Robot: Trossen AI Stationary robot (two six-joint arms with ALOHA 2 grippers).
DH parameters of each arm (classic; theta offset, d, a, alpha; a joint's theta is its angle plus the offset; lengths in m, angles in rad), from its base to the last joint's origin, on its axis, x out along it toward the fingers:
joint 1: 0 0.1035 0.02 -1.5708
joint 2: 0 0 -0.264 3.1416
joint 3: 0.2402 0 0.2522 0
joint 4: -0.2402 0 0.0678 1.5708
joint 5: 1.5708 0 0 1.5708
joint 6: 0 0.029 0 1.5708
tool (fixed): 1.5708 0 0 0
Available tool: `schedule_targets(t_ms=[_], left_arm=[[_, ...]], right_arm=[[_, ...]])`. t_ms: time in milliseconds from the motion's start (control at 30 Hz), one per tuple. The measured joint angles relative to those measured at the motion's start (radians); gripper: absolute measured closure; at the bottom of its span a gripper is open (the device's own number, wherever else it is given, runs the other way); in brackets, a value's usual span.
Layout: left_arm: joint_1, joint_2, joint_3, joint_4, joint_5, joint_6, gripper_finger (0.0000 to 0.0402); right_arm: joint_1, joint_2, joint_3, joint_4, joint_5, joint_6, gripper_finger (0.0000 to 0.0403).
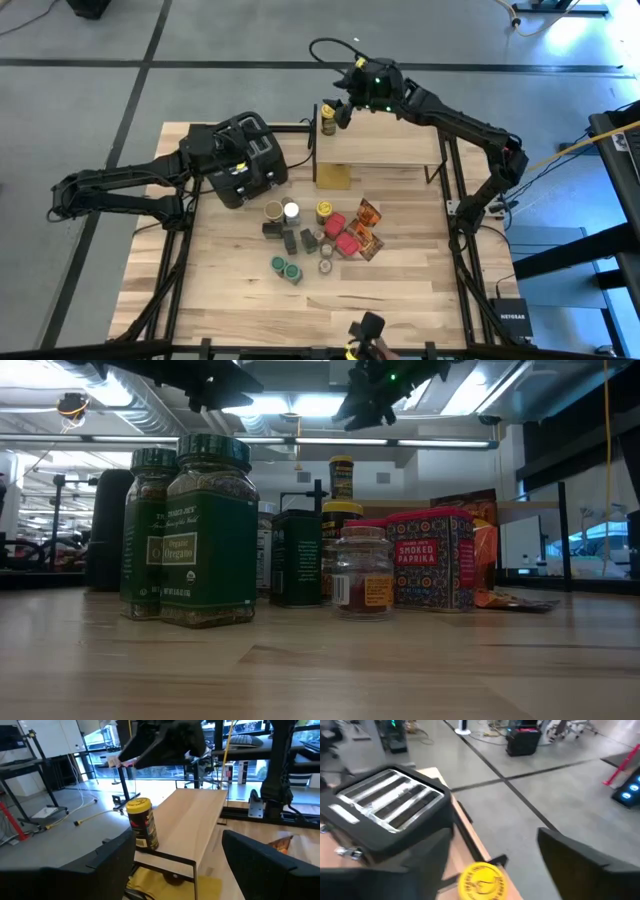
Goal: Shelf spices
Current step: Put the yellow seasoning bottle on the shelf
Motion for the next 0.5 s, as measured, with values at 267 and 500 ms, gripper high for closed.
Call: schedule_targets(t_ms=[267,500], left_arm=[[0.000,0.000,0.000,-0.040,0.000,-0.008,0.0112],[-0.003,0.000,0.000,-0.116,0.000,-0.034,0.0112]], right_arm=[[-0.007,0.042,-0.001,-0.079,-0.040,-0.098,0.0009],[-0.056,0.047,-0.076,-0.028,-0.144,-0.123,0.0048]])
